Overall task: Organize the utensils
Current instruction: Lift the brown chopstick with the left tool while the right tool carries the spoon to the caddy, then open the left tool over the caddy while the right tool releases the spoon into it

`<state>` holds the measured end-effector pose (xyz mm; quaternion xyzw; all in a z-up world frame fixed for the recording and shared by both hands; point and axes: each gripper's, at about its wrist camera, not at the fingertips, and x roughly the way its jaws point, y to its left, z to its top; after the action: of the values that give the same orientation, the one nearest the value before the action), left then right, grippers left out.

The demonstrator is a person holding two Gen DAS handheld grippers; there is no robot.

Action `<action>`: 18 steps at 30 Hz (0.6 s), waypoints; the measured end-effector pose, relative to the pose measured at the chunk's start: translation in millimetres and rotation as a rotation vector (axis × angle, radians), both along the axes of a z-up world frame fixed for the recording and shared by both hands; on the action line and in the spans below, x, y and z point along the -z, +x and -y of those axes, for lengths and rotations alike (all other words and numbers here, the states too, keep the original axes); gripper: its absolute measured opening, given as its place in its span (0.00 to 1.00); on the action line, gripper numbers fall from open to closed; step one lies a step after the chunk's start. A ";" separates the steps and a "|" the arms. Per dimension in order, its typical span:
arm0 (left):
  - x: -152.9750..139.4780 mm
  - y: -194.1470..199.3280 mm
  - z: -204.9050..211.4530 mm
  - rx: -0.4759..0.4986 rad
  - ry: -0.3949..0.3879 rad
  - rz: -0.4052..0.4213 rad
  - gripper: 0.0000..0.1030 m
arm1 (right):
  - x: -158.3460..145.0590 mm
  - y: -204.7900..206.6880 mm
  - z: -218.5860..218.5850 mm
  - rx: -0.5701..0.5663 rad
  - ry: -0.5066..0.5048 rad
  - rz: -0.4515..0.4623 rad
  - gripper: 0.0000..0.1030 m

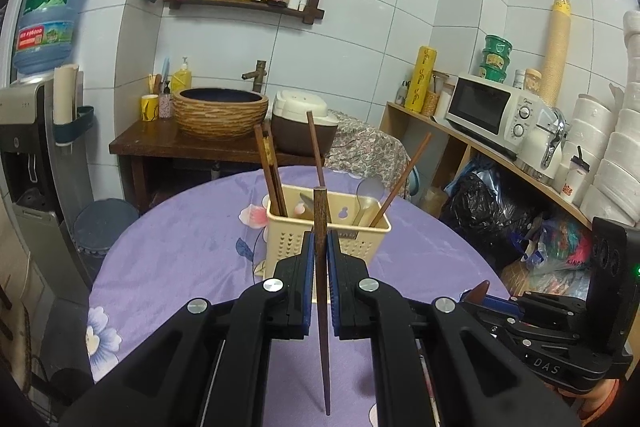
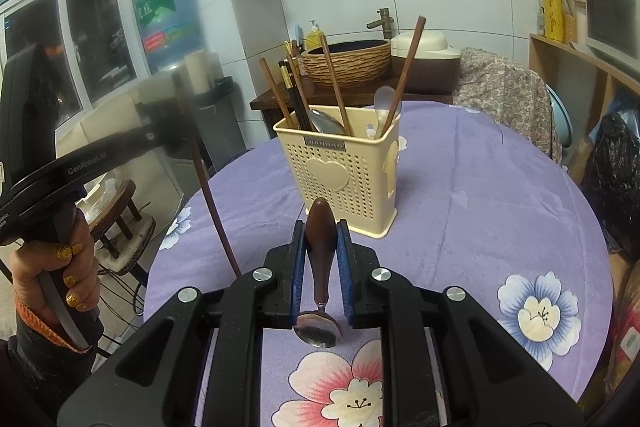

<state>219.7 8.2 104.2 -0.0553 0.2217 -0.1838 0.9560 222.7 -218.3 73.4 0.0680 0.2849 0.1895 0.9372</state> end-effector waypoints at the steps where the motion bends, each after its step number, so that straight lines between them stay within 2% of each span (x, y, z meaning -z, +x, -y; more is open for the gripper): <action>1: -5.0 1.3 0.7 0.005 0.001 0.007 0.08 | -4.2 1.8 -0.1 -0.002 0.000 0.006 0.16; 5: -28.1 11.3 0.6 0.022 -0.012 0.028 0.08 | -30.1 13.7 -1.4 -0.013 -0.009 0.043 0.16; 9: -64.1 23.4 1.4 0.019 -0.017 0.085 0.08 | -66.0 34.9 -7.3 -0.026 -0.027 0.085 0.16; 11: -87.7 29.9 2.5 -0.004 -0.013 0.136 0.08 | -84.7 47.0 -10.1 -0.025 -0.038 0.108 0.16; 15: -119.1 53.2 3.3 -0.048 -0.021 0.187 0.08 | -119.9 76.0 -11.4 0.006 -0.045 0.151 0.16; 18: -128.6 73.1 4.9 -0.092 -0.018 0.203 0.08 | -134.1 97.3 -15.4 0.026 -0.055 0.168 0.16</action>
<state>292.8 3.3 232.8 -0.0553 0.1190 -0.1462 0.9805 320.0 -202.8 207.6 0.0297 0.2095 0.1746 0.9616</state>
